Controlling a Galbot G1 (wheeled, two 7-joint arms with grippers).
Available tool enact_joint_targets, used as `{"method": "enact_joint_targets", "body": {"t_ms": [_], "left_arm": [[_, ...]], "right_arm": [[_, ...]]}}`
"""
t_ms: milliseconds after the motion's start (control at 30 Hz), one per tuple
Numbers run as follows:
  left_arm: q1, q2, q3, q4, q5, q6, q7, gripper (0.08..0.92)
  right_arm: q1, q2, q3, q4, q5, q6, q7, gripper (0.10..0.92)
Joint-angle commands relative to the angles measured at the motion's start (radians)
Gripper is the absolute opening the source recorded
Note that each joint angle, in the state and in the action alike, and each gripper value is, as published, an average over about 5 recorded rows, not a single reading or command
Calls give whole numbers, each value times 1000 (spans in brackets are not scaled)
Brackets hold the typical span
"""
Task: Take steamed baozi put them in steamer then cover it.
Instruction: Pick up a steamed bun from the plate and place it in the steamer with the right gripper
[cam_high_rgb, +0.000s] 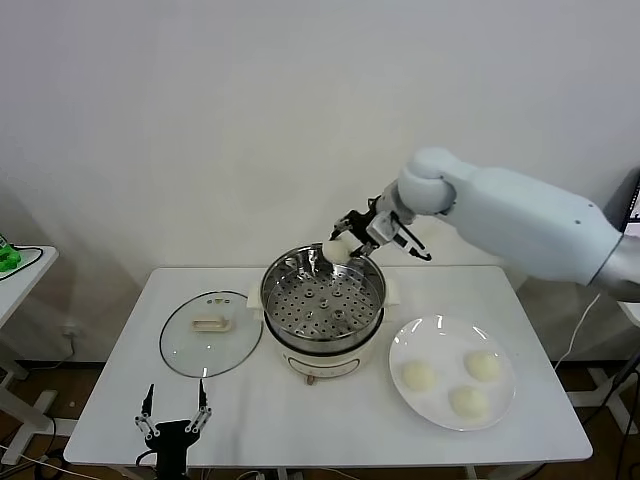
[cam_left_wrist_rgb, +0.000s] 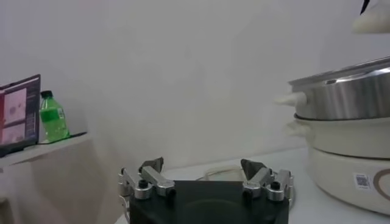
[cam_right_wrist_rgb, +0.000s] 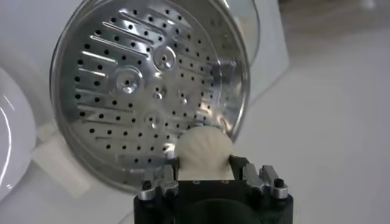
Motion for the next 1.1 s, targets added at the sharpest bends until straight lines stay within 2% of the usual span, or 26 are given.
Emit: {"method": "enact_joint_targets", "body": {"t_ms": [33, 767, 1100], "left_arm": [[1, 0, 0, -1, -1, -1, 0, 823], [27, 2, -22, -10, -10, -26, -5, 823], [23, 3, -25, -10, -13, -26, -5, 823]], "right_arm": [[-51, 70, -19, -74, -105, 104, 25, 548], [-118, 174, 53, -269, -302, 219, 83, 553], [-140, 202, 74, -316, -329, 243, 103, 556]]}}
